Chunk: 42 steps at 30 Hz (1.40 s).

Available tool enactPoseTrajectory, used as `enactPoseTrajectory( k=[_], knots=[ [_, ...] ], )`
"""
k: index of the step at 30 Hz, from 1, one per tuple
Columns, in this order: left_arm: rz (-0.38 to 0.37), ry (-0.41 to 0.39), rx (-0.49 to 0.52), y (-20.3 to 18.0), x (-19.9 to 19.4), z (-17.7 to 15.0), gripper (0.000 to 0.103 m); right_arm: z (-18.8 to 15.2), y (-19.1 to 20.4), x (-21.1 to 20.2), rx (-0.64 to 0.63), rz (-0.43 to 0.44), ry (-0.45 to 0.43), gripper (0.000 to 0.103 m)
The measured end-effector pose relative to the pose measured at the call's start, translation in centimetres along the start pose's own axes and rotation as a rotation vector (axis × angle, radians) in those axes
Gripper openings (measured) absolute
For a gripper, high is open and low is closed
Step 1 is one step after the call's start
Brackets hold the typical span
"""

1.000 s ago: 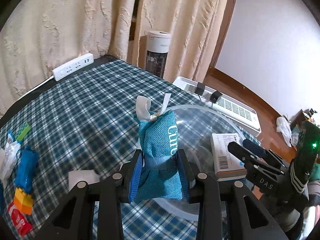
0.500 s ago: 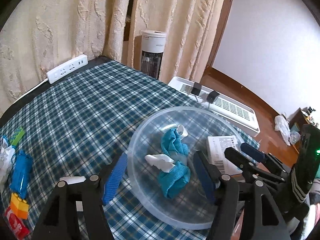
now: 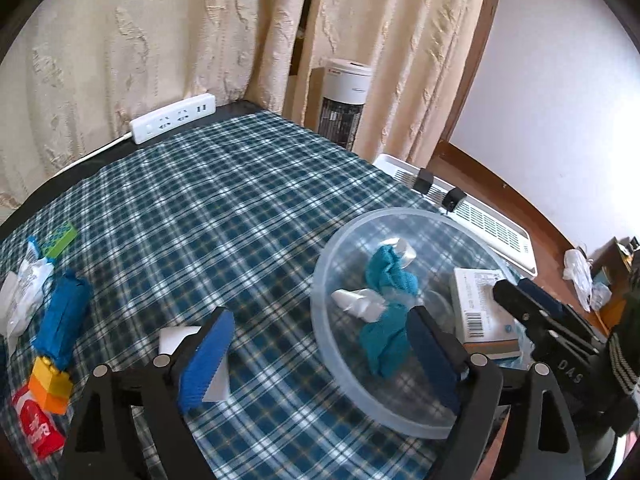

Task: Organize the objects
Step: 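Lower the towel bottle into the clear bowl and open the left tool, then move the right tool to the white sponge block while the left tool moves to the red glue packet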

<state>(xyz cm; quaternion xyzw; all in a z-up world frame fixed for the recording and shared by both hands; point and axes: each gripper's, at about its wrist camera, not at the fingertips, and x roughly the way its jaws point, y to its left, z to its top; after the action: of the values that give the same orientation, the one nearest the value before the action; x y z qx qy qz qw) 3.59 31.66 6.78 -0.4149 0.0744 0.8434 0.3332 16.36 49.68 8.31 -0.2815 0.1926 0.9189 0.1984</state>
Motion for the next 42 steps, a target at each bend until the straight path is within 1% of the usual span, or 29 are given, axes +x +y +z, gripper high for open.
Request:
enactPoseTrajectory(
  k=[3,6,11,15,25,30,36,42],
  knots=[
    [0.011,-0.004,-0.011,0.8,-0.3,-0.3,0.093,0.1,0.9,-0.3,-0.008,0.001,-0.009,0.065],
    [0.026,-0.009,-0.032,2.0,-0.9,-0.7,0.093,0.3,1.9,-1.0,-0.036,-0.034,-0.044,0.065],
    [0.056,-0.023,-0.063,4.0,-2.0,-1.2,0.093,0.5,3.3,-1.8,-0.036,0.006,-0.058,0.065],
    [0.072,-0.030,-0.091,5.5,-2.9,-1.7,0.093,0.2,5.1,-1.9,-0.056,0.048,-0.047,0.065],
    [0.144,-0.044,-0.191,10.7,-5.2,-4.0,0.093,-1.1,9.8,-1.6,-0.119,0.134,-0.010,0.065],
    [0.194,-0.059,-0.241,13.4,-6.3,-5.0,0.094,-1.6,11.8,-1.5,-0.147,0.167,0.006,0.066],
    [0.229,-0.066,-0.291,16.0,-7.1,-6.1,0.094,-2.5,13.9,-1.2,-0.179,0.198,0.033,0.066],
    [0.303,-0.077,-0.314,18.1,-7.8,-7.4,0.094,-3.4,15.7,-0.5,-0.200,0.230,0.069,0.066]
  ],
)
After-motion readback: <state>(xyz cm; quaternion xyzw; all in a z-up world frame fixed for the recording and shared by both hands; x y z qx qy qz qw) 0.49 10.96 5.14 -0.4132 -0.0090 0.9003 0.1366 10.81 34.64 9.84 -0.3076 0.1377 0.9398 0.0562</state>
